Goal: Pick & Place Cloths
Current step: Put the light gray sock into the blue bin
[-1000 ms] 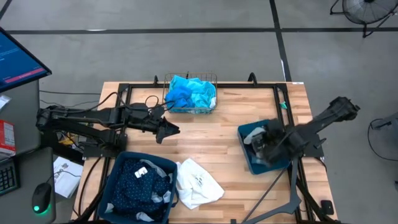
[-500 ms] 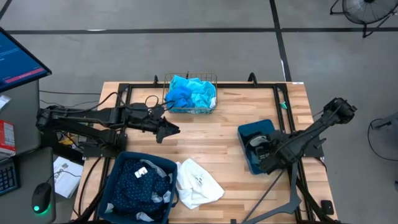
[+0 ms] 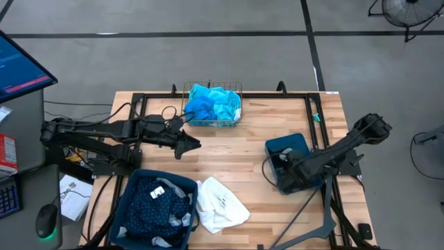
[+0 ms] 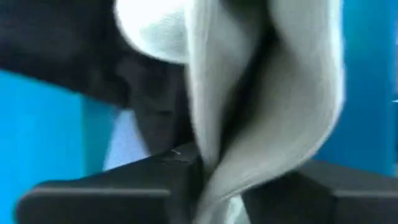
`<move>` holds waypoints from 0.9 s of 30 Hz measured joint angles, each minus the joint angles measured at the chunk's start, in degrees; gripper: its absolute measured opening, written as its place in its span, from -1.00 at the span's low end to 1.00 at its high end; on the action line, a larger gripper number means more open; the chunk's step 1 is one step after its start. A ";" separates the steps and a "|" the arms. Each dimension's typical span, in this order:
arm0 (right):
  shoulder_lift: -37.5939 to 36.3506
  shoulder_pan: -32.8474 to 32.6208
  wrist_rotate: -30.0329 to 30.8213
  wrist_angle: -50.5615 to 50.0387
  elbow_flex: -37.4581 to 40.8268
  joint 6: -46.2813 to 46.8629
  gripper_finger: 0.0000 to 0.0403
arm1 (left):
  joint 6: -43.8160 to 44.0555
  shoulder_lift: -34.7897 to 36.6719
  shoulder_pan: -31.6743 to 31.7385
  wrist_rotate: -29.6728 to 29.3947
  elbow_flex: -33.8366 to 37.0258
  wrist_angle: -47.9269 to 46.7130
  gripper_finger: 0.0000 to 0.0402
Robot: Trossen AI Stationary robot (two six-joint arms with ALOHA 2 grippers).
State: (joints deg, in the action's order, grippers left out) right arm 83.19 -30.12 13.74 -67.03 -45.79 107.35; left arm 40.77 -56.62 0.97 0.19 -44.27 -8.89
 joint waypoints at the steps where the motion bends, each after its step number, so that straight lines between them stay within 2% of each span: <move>1: -0.36 0.41 -0.30 1.10 0.01 -1.60 -0.59 | 0.00 0.00 0.00 -0.12 0.00 0.02 -0.40; 9: -7.43 1.77 -0.40 4.52 -0.01 -10.07 0.08 | -1.49 0.00 0.00 -0.21 0.00 -0.01 -0.40; 14: -13.94 0.94 -0.40 4.58 -0.01 -10.45 0.28 | -1.51 0.00 0.00 -0.21 0.00 -0.03 -0.40; 19: -20.03 0.17 1.15 5.66 -0.46 -10.47 0.26 | -1.51 0.00 0.00 -0.21 0.00 -0.03 -0.40; 22: -22.28 0.20 2.69 4.46 -0.71 -10.45 0.17 | -1.46 0.00 0.00 -0.21 0.00 -0.03 -0.40; 24: -22.51 0.88 2.75 1.38 -0.71 -10.41 0.02 | -1.39 0.00 0.00 -0.21 0.00 -0.03 -0.40; 27: -22.12 2.18 2.83 -1.82 -0.69 -10.59 -0.35 | -0.45 0.00 0.00 -1.20 0.00 -0.03 -0.40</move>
State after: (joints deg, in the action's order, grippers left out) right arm 61.07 -27.94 16.57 -68.85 -46.48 96.76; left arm 40.32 -56.62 0.97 -1.00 -44.27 -8.93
